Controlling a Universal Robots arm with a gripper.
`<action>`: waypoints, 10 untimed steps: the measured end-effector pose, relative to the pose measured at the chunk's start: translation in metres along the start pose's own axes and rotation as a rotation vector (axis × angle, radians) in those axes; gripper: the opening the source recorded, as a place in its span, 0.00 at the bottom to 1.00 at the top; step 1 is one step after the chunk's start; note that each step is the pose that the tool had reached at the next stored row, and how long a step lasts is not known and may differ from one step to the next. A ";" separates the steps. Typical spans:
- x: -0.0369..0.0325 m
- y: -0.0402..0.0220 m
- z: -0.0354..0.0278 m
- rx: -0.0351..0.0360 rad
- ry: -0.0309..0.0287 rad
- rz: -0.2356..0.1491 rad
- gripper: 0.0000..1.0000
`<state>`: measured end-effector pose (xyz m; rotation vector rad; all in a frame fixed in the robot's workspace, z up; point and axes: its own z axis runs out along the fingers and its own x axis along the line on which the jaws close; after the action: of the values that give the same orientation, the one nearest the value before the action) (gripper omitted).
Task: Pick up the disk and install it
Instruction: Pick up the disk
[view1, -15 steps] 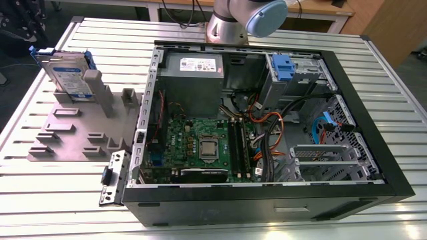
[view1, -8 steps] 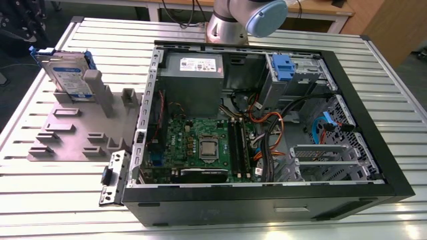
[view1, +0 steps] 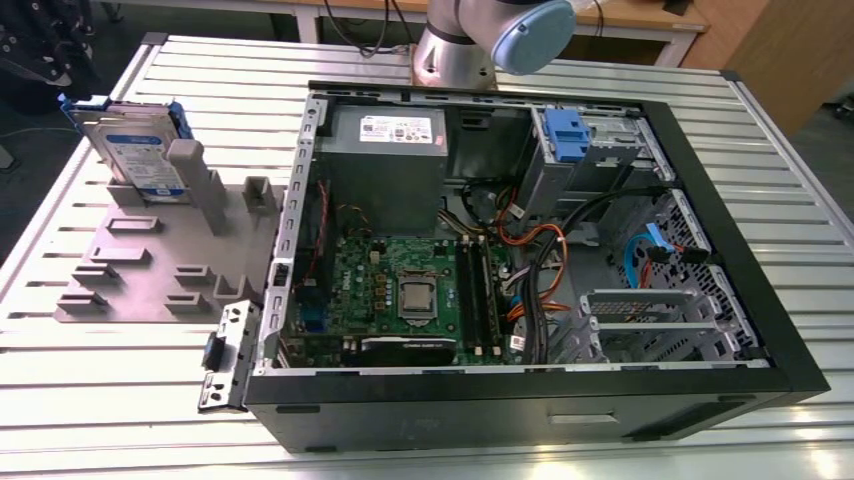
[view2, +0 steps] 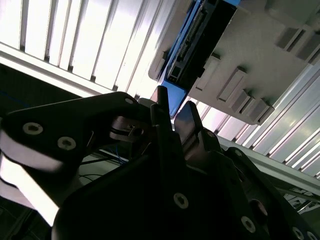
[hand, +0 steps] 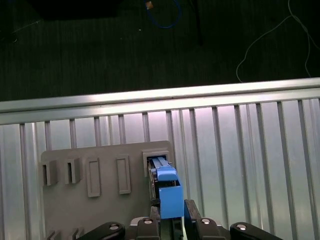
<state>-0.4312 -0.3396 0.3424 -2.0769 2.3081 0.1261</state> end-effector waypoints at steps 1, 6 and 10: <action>0.0000 0.0000 0.0000 0.0000 0.0000 0.000 0.33; 0.0000 0.0000 0.0000 0.0000 0.0001 0.000 0.33; 0.0000 0.0000 0.0001 0.0008 0.0064 0.000 0.34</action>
<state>-0.4312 -0.3395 0.3423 -2.0798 2.3116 0.1187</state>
